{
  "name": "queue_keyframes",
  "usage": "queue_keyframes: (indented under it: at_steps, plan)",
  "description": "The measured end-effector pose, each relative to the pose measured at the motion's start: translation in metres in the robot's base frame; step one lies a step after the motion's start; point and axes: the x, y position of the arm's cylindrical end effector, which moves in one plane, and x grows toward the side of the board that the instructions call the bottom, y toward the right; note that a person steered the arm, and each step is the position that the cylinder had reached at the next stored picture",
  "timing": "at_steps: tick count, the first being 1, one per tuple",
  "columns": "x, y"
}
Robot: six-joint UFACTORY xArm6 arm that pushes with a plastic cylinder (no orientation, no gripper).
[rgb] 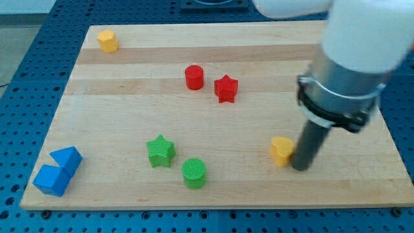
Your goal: Slide the heart at the left center of the board
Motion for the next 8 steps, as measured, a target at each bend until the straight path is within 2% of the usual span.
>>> queue_keyframes:
  at_steps: [1,2,4,7,8]
  plan:
    - [-0.024,-0.061]
    - [-0.034,-0.099]
    - [-0.044,-0.060]
    - [-0.130,-0.214]
    - [-0.134,-0.240]
